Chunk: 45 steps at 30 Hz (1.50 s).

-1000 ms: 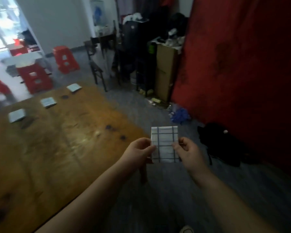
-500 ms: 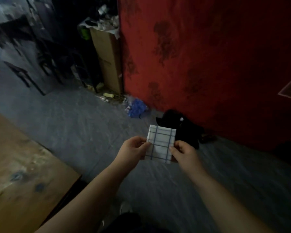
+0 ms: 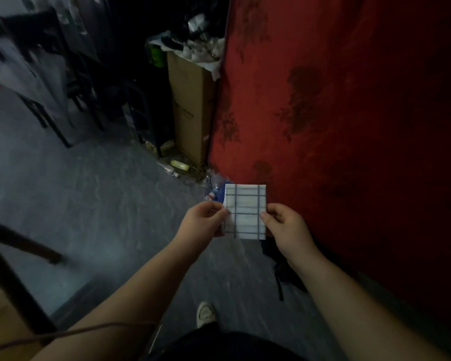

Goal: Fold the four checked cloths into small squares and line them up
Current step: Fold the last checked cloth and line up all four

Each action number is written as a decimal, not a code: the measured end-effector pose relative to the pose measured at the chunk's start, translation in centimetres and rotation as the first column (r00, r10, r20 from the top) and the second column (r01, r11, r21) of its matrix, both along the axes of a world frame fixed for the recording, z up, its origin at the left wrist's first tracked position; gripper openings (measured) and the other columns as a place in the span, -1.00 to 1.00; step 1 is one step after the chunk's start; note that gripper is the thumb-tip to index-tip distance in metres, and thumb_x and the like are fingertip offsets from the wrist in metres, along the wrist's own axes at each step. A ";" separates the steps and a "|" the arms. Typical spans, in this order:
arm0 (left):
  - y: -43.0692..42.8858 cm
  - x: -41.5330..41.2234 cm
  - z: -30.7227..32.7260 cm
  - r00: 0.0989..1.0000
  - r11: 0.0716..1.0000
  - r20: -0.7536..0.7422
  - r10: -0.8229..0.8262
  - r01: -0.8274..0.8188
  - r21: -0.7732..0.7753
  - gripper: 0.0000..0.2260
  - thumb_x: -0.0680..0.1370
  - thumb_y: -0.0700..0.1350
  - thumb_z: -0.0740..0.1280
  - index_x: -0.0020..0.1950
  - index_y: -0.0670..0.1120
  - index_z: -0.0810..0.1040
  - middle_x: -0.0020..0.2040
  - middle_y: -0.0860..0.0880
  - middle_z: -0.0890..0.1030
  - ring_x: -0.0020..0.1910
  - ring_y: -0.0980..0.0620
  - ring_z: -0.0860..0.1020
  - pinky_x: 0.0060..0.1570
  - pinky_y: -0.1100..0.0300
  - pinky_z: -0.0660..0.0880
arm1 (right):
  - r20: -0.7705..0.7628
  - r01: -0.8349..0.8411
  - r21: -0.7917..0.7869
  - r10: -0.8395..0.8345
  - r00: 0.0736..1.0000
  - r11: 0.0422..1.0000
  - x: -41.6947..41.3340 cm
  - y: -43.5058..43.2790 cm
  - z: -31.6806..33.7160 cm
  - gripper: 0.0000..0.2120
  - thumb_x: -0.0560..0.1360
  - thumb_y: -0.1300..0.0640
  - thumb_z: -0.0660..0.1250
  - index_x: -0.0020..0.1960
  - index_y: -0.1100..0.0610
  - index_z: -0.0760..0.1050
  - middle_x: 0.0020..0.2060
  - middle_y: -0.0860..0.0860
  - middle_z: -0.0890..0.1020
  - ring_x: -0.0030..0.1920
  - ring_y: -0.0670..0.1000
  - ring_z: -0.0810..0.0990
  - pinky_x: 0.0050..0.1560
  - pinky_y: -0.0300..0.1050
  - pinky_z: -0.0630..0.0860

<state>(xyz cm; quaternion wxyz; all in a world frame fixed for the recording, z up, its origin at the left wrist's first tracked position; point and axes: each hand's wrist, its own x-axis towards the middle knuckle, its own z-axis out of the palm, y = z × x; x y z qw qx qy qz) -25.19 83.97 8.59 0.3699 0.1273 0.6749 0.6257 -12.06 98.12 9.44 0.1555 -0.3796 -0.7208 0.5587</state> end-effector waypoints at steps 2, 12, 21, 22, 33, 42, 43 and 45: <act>0.5 -4.6 1.0 0.998 0.998 -0.022 0.063 -0.063 -0.003 -0.93 0.58 -0.19 0.39 -0.07 -0.17 0.63 -0.22 -0.08 0.66 -0.24 -0.03 0.62 -0.11 -0.02 0.63 | -0.018 -0.018 -0.008 0.018 1.000 1.000 -5.3 1.0 0.9 -0.91 0.58 0.21 0.38 -0.04 0.03 0.58 -0.12 0.02 0.70 -0.09 -0.03 0.68 0.00 -0.07 0.61; -3.7 -25.4 -0.5 0.905 0.904 -0.072 0.419 -0.423 -0.062 -0.88 0.58 -0.20 0.40 -0.16 -0.10 0.62 -0.30 -0.01 0.67 -0.25 -0.02 0.63 -0.12 -0.08 0.64 | -0.017 -0.369 -0.036 0.368 0.930 0.929 -32.6 0.5 -0.8 -0.93 0.57 0.22 0.38 0.05 0.15 0.61 -0.03 0.13 0.70 0.05 0.14 0.68 0.15 0.15 0.60; -7.3 -49.2 -0.8 0.763 0.756 -0.118 0.636 -0.647 -0.104 -0.91 0.60 -0.21 0.36 -0.06 -0.20 0.60 -0.18 -0.15 0.64 -0.19 -0.12 0.61 -0.06 -0.12 0.62 | -0.095 -0.625 -0.127 0.618 0.781 0.770 -60.9 -2.2 -2.5 -0.95 0.58 0.16 0.38 0.01 0.07 0.61 -0.05 0.05 0.71 0.00 0.06 0.70 0.07 0.04 0.65; -8.1 -51.7 -0.4 0.746 0.739 -0.119 0.655 -0.665 -0.106 -0.90 0.61 -0.21 0.35 -0.04 -0.23 0.60 -0.16 -0.17 0.64 -0.19 -0.12 0.62 -0.06 -0.10 0.62 | -0.103 -0.648 -0.144 0.640 0.762 0.748 -64.0 -2.9 -2.1 -0.96 0.59 0.16 0.37 0.01 0.07 0.61 -0.06 0.05 0.72 -0.01 0.05 0.70 0.06 0.04 0.66; -21.6 -73.3 -0.2 0.472 0.470 -0.107 0.875 -0.881 -0.047 -0.89 0.62 -0.18 0.34 -0.01 -0.22 0.61 -0.16 -0.11 0.65 -0.19 -0.03 0.62 -0.24 0.13 0.62 | -0.129 -0.835 -0.200 0.831 0.541 0.512 -91.9 -17.8 -1.5 -0.94 0.60 0.21 0.35 -0.05 0.16 0.57 -0.14 0.15 0.66 -0.12 0.07 0.60 -0.02 0.10 0.61; -38.9 -92.3 0.0 0.363 0.367 -0.144 0.921 -0.930 0.004 -0.90 0.61 -0.18 0.36 -0.08 -0.15 0.60 -0.19 -0.07 0.63 -0.21 0.01 0.59 -0.19 0.11 0.59 | -0.145 -0.903 -0.213 0.902 0.407 0.373 -112.6 -35.2 0.2 -0.89 0.62 0.19 0.31 0.00 0.18 0.59 -0.08 0.11 0.70 -0.07 0.05 0.69 0.02 -0.02 0.66; -40.6 -93.9 0.3 0.344 0.349 -0.154 0.926 -0.937 0.004 -0.91 0.61 -0.18 0.36 -0.09 -0.14 0.60 -0.21 -0.05 0.63 -0.23 0.04 0.59 -0.22 0.15 0.59 | -0.151 -0.910 -0.215 0.908 0.390 0.355 -114.5 -37.0 0.5 -0.90 0.62 0.18 0.31 0.00 0.17 0.59 -0.07 0.12 0.71 -0.05 0.06 0.70 0.03 -0.02 0.66; -43.8 -96.7 0.9 0.297 0.302 -0.165 0.940 -0.953 0.000 -0.91 0.60 -0.18 0.37 -0.09 -0.13 0.60 -0.25 0.01 0.64 -0.29 0.11 0.59 -0.28 0.21 0.56 | -0.157 -0.919 -0.228 0.919 0.362 0.323 -117.7 -40.6 0.9 -0.90 0.62 0.19 0.31 0.01 0.16 0.59 -0.05 0.12 0.71 -0.04 0.06 0.70 0.02 -0.04 0.66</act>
